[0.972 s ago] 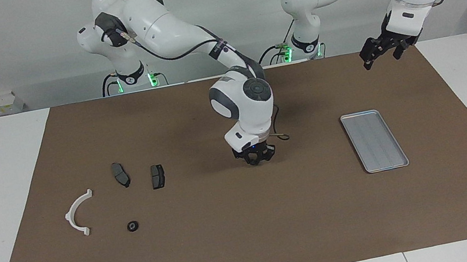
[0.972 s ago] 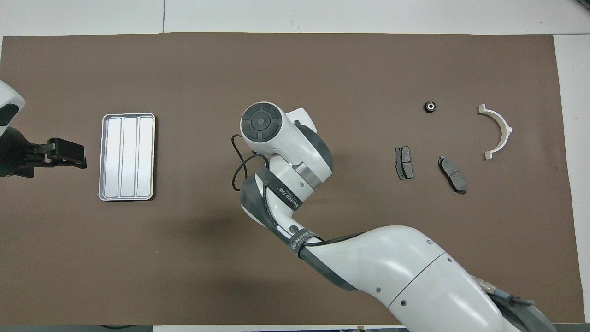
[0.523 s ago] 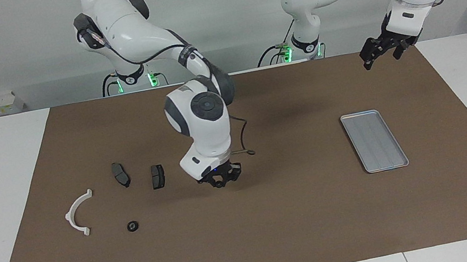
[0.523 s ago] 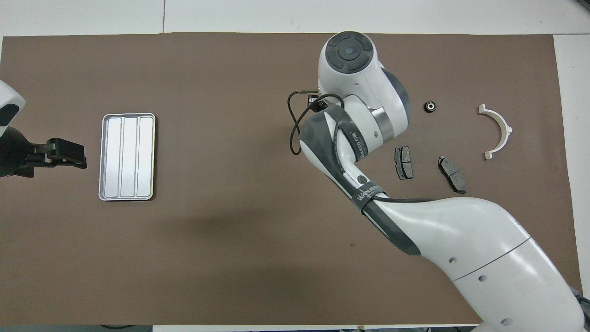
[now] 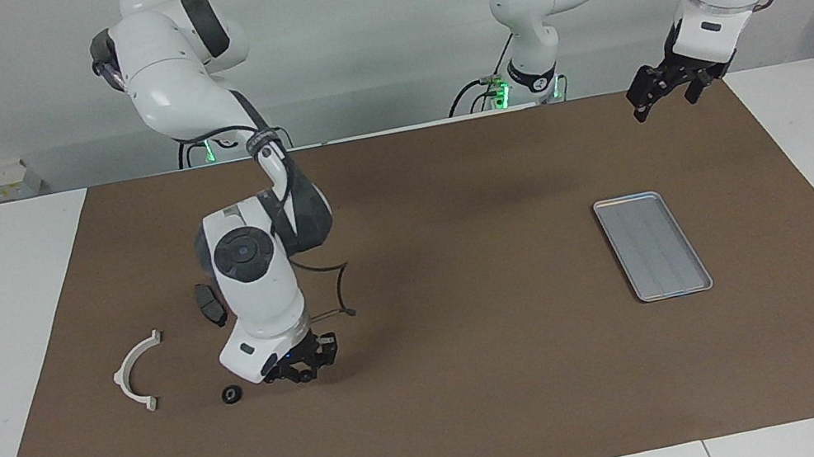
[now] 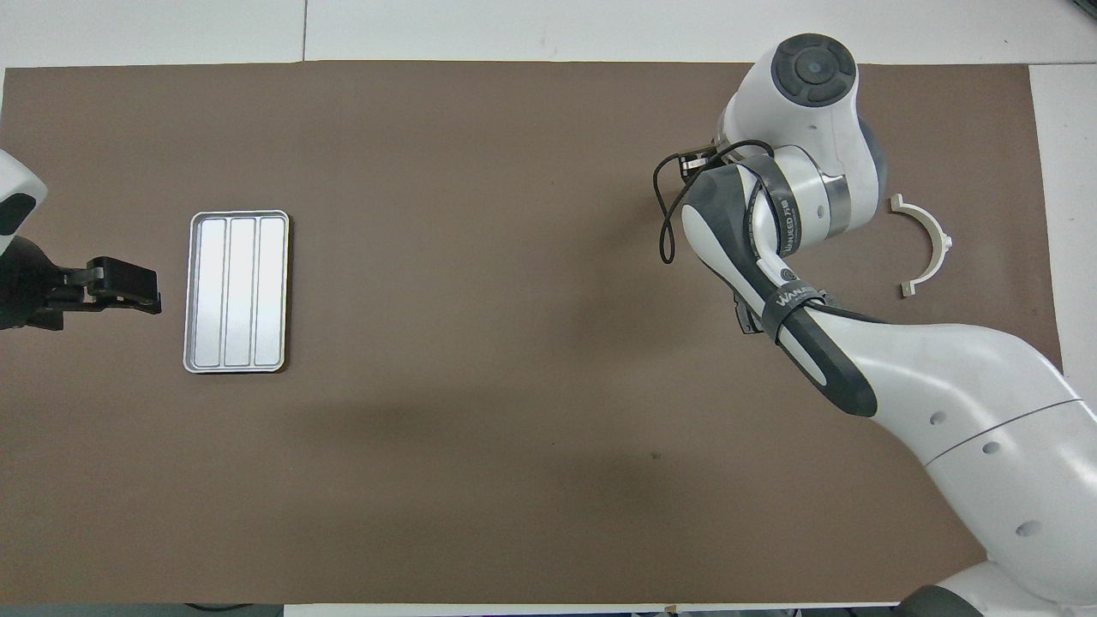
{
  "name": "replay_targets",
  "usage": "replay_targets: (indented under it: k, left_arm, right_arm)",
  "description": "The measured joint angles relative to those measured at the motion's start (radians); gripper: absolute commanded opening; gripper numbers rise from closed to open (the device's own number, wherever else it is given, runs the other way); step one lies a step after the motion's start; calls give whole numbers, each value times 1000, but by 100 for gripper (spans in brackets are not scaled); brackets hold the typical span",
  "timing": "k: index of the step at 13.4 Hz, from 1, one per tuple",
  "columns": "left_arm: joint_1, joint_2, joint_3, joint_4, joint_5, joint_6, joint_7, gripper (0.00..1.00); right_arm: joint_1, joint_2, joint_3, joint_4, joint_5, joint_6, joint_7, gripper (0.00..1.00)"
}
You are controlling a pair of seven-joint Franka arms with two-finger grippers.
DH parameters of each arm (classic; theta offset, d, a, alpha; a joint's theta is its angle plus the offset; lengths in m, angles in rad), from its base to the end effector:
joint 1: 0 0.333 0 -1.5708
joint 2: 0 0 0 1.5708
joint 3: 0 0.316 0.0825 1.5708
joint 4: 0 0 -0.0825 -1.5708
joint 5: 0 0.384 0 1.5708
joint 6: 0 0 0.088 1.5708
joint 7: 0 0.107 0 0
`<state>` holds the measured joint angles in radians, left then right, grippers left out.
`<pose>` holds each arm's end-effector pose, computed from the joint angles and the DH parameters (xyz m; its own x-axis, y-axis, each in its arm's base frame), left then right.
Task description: Place bearing gear from tray to pile
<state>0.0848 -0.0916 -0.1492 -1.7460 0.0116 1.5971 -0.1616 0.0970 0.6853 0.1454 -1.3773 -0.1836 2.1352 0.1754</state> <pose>0.5236 -0.0358 0.5930 0.9937 0.0982 -0.0535 0.0964 -0.9948 -0.0342 0.7225 0.1470 0.3203 0.9882 0.1246 0.0895 0.1200 -0.9912 0.0558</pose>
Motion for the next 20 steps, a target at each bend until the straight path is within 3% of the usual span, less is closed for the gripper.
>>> replay_targets:
  k: [4, 5, 6, 14, 20]
  left_arm:
    - [0, 0, 0, 0, 0, 0, 0, 100]
    - [0, 0, 0, 0, 0, 0, 0, 100]
    - [0, 0, 0, 0, 0, 0, 0, 100]
    - [0, 0, 0, 0, 0, 0, 0, 100]
    - [0, 0, 0, 0, 0, 0, 0, 100]
  right_arm:
    - [-44, -4, 1, -111, 0, 136, -64, 0]
    - [-44, -9, 2, -118, 0, 138, -64, 40]
    - [-44, -10, 2, -120, 0, 140, -64, 99]
    - [-46, -15, 1, -125, 0, 140, -64, 100]
    - [-54, -95, 1, -123, 0, 32, -64, 100]
